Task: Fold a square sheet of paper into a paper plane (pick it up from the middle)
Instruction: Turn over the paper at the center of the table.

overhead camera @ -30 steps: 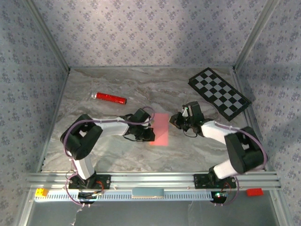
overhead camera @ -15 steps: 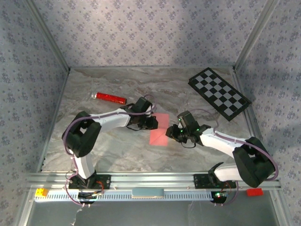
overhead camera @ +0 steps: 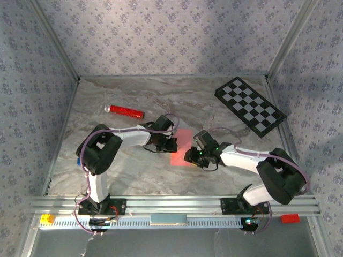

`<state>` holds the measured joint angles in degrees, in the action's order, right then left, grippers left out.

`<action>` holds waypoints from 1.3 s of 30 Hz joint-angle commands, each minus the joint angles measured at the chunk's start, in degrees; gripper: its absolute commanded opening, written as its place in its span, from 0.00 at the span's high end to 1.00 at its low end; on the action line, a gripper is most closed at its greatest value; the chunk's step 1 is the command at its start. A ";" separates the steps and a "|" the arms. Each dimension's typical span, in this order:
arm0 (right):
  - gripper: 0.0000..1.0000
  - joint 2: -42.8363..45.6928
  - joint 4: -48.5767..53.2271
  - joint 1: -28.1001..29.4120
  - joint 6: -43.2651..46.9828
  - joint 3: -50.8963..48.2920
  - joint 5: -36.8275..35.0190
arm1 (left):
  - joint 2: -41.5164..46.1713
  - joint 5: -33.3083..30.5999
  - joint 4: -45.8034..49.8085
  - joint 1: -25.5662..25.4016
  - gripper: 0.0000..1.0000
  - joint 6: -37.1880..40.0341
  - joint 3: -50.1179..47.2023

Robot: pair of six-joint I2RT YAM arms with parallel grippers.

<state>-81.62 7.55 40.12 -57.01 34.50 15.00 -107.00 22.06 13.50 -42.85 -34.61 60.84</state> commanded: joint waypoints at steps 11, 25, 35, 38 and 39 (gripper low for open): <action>0.64 -5.30 -4.40 0.47 -2.48 2.42 0.65 | 0.40 0.68 -0.31 -0.13 0.95 -1.93 -3.50; 0.55 -6.26 -14.99 -5.27 -1.86 1.80 4.81 | 0.48 0.35 0.39 -0.20 0.96 -1.71 -3.37; 0.55 -8.85 -20.36 -8.80 -2.05 0.64 7.76 | 0.48 0.53 0.48 -0.09 0.96 -1.78 -3.07; 0.56 -9.83 -21.33 -9.14 -2.14 0.79 8.03 | 0.48 0.65 0.46 -0.13 0.96 -1.86 -2.92; 0.56 -10.13 -21.44 -9.29 -2.23 0.75 8.02 | 0.48 0.61 0.48 -0.13 0.96 -1.85 -3.00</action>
<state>-90.70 -11.94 31.18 -59.13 35.59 21.96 -106.50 23.14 10.50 -42.74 -36.29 59.05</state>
